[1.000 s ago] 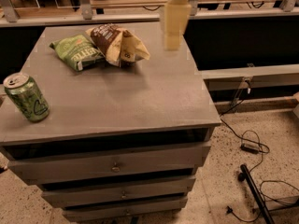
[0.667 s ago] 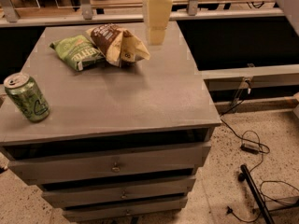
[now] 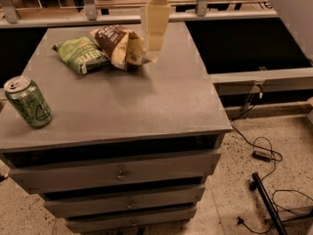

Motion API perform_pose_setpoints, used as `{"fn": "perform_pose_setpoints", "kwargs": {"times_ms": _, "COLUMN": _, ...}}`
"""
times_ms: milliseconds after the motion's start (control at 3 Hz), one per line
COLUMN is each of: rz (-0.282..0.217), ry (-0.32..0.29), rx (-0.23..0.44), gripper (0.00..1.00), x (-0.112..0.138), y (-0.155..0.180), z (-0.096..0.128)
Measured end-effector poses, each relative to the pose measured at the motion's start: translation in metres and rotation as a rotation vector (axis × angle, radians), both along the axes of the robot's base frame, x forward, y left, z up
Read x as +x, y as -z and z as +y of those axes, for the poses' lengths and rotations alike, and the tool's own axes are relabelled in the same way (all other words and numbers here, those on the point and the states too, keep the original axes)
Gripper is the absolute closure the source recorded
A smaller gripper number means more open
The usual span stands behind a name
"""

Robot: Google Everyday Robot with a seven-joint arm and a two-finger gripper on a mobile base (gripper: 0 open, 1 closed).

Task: Pick green jalapeno chip bag

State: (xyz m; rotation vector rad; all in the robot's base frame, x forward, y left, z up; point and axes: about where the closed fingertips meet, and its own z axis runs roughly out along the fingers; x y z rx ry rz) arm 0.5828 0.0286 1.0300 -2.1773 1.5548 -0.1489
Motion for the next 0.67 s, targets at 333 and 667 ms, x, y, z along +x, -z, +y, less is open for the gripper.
{"fn": "perform_pose_setpoints", "kwargs": {"times_ms": 333, "rz": 0.018, "ry": -0.094, "rx": 0.03, "gripper": 0.0, "x": 0.026, "y": 0.022, "z": 0.04}}
{"fn": "perform_pose_setpoints", "kwargs": {"times_ms": 667, "rz": 0.02, "ry": -0.182, "rx": 0.062, "gripper": 0.0, "x": 0.054, "y": 0.042, "z": 0.083}}
